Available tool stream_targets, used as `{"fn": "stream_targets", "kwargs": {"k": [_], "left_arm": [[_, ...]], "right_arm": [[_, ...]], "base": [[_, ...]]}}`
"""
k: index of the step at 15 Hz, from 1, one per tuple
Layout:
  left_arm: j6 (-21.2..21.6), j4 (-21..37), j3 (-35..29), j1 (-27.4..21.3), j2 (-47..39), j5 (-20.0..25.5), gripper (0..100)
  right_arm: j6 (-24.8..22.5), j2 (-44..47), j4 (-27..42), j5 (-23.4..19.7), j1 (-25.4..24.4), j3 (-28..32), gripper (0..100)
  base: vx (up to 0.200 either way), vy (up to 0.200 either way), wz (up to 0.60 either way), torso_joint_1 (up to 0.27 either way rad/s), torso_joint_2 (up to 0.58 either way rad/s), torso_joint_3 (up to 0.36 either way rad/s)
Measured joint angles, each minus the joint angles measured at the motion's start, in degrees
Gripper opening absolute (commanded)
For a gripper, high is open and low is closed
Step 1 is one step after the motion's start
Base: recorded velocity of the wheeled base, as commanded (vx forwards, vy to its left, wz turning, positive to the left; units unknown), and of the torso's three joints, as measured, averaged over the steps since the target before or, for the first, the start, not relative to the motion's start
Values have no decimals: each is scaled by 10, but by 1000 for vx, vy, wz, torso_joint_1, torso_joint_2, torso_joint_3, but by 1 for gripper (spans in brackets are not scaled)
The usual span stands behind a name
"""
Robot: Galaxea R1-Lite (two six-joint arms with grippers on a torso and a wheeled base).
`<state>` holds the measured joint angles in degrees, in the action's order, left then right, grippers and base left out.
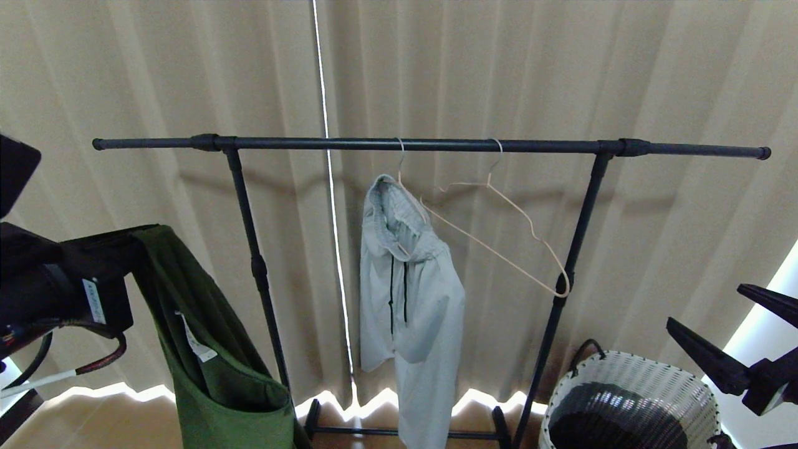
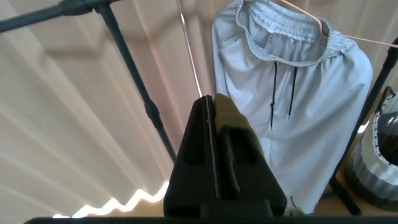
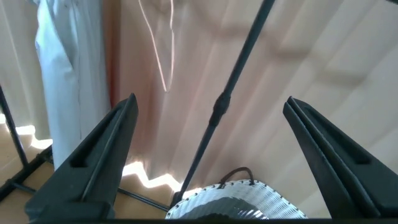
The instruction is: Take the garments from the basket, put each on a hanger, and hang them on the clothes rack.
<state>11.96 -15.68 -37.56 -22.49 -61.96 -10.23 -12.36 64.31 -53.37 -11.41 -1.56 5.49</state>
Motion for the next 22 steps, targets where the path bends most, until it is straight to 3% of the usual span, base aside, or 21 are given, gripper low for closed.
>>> {"fn": "stream_targets", "kwargs": {"k": [4, 9, 15, 22], "left_arm": [[14, -2, 50, 28, 27, 52, 0], [12, -5, 81, 59, 57, 84, 0], [11, -4, 83, 61, 64, 84, 0], [12, -4, 93, 60, 66, 84, 0]], "right_arm": [[-1, 16, 45, -33, -2, 45, 100], [-1, 24, 314, -34, -12, 195, 100], [-3, 32, 342, -32, -22, 229, 100], [-3, 34, 343, -32, -35, 236, 100]], "base": [[0, 0, 0, 0, 0, 0], [0, 0, 0, 0, 0, 0], [0, 0, 0, 0, 0, 0], [200, 0, 0, 1, 0, 1]]}}
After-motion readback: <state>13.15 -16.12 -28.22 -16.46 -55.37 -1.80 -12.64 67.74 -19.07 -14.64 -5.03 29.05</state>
